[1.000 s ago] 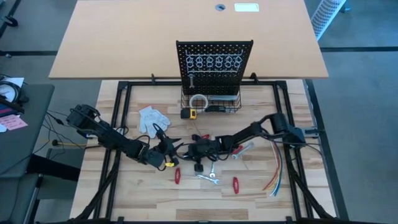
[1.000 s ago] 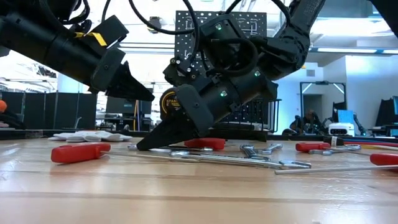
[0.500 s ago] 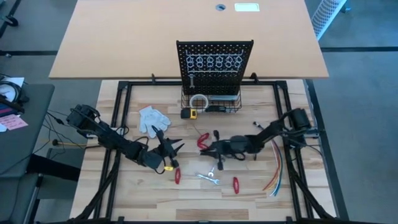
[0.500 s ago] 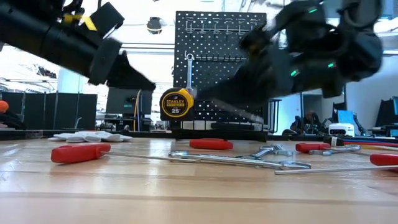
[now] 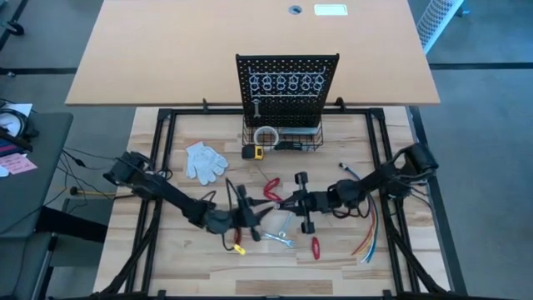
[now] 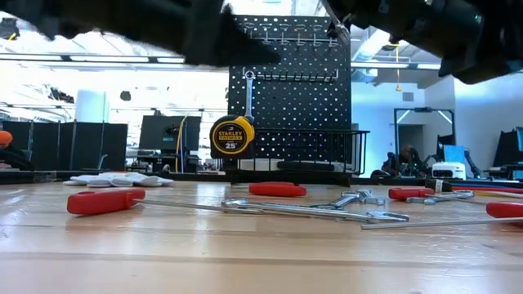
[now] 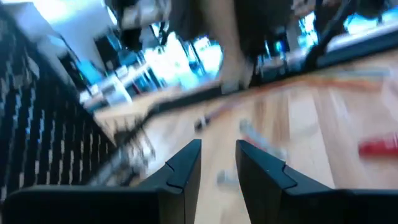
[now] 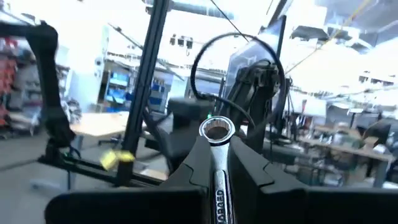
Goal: Hang tools onto peg board
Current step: Hang the silver wrench on the peg board
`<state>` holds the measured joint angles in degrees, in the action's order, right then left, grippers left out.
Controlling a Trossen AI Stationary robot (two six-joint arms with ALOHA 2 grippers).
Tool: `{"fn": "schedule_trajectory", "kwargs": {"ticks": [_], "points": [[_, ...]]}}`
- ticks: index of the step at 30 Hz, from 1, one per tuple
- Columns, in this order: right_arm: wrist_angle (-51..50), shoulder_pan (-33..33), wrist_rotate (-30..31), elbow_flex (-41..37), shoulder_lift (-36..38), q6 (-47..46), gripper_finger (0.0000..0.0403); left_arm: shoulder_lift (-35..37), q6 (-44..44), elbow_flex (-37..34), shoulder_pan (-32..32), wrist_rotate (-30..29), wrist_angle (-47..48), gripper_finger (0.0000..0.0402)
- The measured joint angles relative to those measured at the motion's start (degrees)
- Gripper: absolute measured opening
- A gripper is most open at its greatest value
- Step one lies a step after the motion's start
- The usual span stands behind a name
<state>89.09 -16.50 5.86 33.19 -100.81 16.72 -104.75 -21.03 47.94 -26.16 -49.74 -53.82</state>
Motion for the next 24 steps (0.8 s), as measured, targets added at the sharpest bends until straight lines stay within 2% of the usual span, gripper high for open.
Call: {"fn": "schedule_trajectory", "kwargs": {"ticks": [2,5,8,10,13,17,24], "points": [[0.4,-1.5,3.58,0.91,0.06,3.5,0.0034,-2.64,-4.69,3.47,0.18,-0.02,-2.21,0.0095],[0.72,-3.71,4.59,2.22,0.01,7.87,0.0034,-5.34,-10.34,8.12,0.38,0.41,-3.72,0.0095],[0.76,-5.91,4.62,2.73,0.0,10.82,0.0034,-5.97,-13.87,10.96,0.4,5.54,-3.83,0.0101],[0.73,-7.27,4.64,2.74,0.27,12.27,0.0034,-5.96,-14.54,12.02,0.36,9.6,-4.03,0.0108],[0.77,-9.03,4.64,2.73,0.38,14.48,0.0034,-5.77,-14.55,13.27,0.34,12.06,-5.77,0.0121],[0.8,-10.36,4.53,2.73,0.41,16.25,0.0035,-5.71,-15.33,14.6,0.5,18.22,-6.59,0.0142],[1.04,-10.52,4.36,2.76,0.58,16.5,0.0035,-5.77,-14.67,15.77,1.39,19.59,-6.38,0.0147]]}}
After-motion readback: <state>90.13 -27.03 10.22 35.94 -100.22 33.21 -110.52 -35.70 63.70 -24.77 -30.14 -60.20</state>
